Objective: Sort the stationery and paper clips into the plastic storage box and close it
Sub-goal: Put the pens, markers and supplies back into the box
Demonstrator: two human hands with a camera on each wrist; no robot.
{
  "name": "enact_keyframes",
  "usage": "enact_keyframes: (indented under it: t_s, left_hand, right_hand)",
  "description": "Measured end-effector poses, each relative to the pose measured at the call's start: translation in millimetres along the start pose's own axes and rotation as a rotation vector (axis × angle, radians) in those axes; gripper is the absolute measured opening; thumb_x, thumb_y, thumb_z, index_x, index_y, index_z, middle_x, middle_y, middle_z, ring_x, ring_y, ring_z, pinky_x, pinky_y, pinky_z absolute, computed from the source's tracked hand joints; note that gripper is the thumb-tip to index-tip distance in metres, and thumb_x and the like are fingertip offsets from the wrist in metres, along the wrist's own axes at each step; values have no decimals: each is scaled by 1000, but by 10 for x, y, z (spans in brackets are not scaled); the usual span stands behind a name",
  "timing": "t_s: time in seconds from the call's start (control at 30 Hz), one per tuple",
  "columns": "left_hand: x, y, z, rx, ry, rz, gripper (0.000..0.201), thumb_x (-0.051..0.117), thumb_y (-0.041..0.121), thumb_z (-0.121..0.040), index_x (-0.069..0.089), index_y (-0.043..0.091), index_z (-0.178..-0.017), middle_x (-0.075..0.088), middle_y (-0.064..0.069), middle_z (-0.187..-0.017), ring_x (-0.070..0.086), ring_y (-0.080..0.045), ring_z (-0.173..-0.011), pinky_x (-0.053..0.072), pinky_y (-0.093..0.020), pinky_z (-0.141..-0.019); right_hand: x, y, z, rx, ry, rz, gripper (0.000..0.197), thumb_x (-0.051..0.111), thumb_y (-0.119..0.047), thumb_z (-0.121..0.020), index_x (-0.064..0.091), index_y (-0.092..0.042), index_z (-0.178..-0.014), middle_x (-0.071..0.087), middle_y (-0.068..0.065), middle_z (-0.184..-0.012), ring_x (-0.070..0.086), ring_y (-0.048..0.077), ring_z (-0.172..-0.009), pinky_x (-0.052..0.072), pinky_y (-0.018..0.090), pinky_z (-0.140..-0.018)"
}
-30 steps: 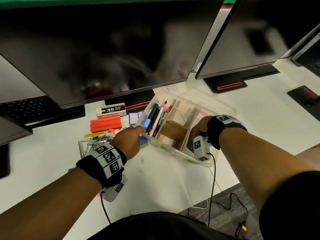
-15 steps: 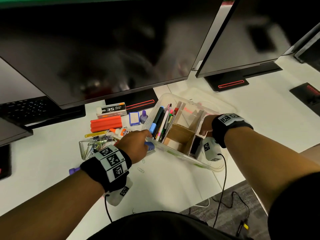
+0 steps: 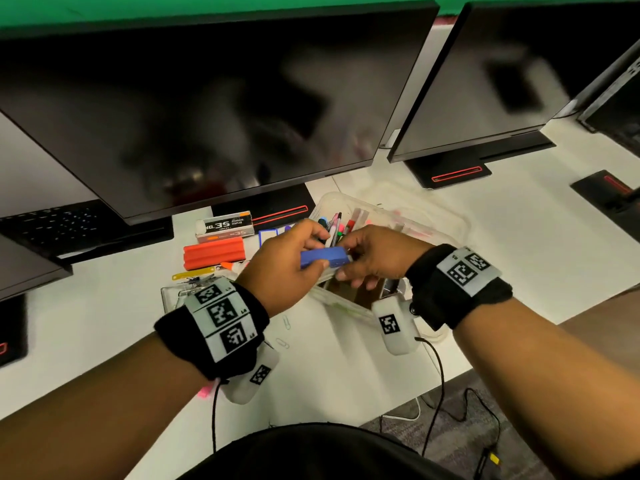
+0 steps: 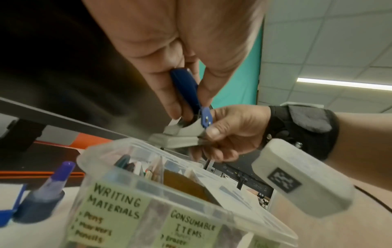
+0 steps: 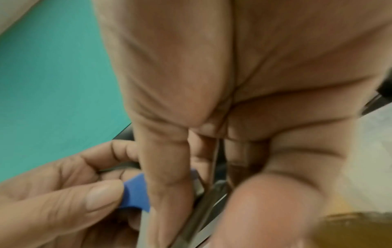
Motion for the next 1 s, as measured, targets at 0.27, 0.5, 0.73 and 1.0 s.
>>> enact_keyframes:
  t_s: [0.27,0.5,0.73,1.0]
  left_hand:
    - [243,46,-56,7,-161,15,41,70,25,-81,54,23,-118,60,9,-113,57,-4,-103,50,-23,-91]
    - [301,-388,-50,-41,-352,-481,26,58,29,-90,62,26,-116,62,5,-122,54,-16,-116,40,-25,-93]
    - [350,-471,-81,-112,-353,-470,22,57,26,-91,66,28,-110,64,1,-120,49,-21,-123,37,-30,-102]
    - [375,-479,-88,-142,-359,-439,23,55,24,-92,66,25,-112,64,-1,-123,45,-23,-129,35,-33,-106]
  right_hand:
    - [-516,121,237,18,164,424,22,77,-13,-73,73,-13,-95,60,-5,-68,50,2,-50,42,14,-53]
    - [-761,704,260,349,-27,744,30,63,2,-77,70,-8,-104,61,4,-84,52,14,-59,40,15,-52]
    - [-417,1019,-175,370,-121,512,36,59,10,-79,67,-5,-111,68,13,-77,61,7,-43,50,14,-48]
    - [-304,1158,-271,486,-124,475,39,63,-5,-86,61,-11,-125,55,-4,-69,49,-2,-47,37,9,-50]
Point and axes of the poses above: each hand's wrist, its own z-axis away from the middle knuckle, its own x-axis out of the palm, y = z × x, the point moved 6 cm from there along -z, towards the middle knuckle
